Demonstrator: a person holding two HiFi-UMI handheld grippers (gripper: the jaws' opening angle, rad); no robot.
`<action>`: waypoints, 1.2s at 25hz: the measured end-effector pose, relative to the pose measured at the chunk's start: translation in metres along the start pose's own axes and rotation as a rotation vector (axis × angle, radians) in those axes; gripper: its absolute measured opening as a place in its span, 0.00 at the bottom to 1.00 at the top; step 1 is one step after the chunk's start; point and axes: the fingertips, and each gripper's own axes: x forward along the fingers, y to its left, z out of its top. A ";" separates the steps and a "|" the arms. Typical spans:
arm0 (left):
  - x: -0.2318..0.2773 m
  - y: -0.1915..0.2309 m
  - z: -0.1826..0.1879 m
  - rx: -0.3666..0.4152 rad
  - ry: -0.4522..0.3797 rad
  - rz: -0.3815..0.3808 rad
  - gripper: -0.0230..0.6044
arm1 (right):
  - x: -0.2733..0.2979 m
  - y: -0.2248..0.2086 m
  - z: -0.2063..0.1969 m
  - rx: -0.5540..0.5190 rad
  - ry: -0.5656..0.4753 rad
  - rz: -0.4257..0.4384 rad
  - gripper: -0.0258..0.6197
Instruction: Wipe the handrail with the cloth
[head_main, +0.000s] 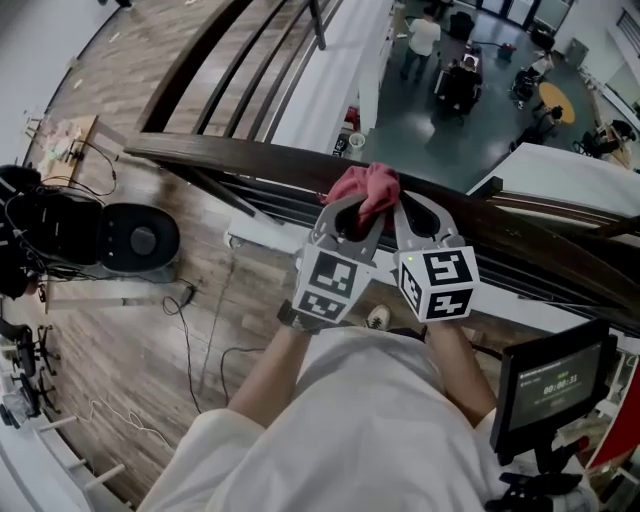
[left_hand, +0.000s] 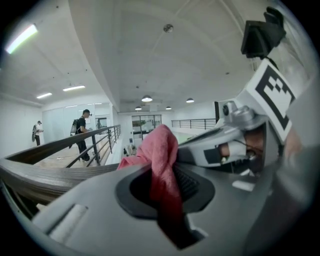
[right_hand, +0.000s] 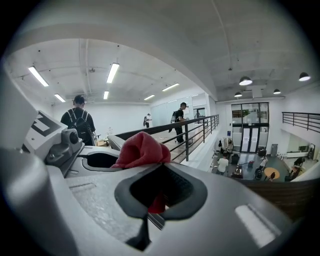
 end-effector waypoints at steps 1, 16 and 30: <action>-0.002 -0.002 -0.004 -0.002 0.005 -0.007 0.15 | 0.000 0.001 -0.001 0.007 0.003 0.006 0.03; 0.004 -0.021 -0.032 -0.077 0.028 -0.087 0.15 | -0.007 -0.008 -0.006 0.017 0.030 -0.006 0.03; 0.005 -0.003 -0.040 -0.105 0.002 -0.104 0.15 | -0.010 -0.024 0.000 0.045 0.035 -0.075 0.09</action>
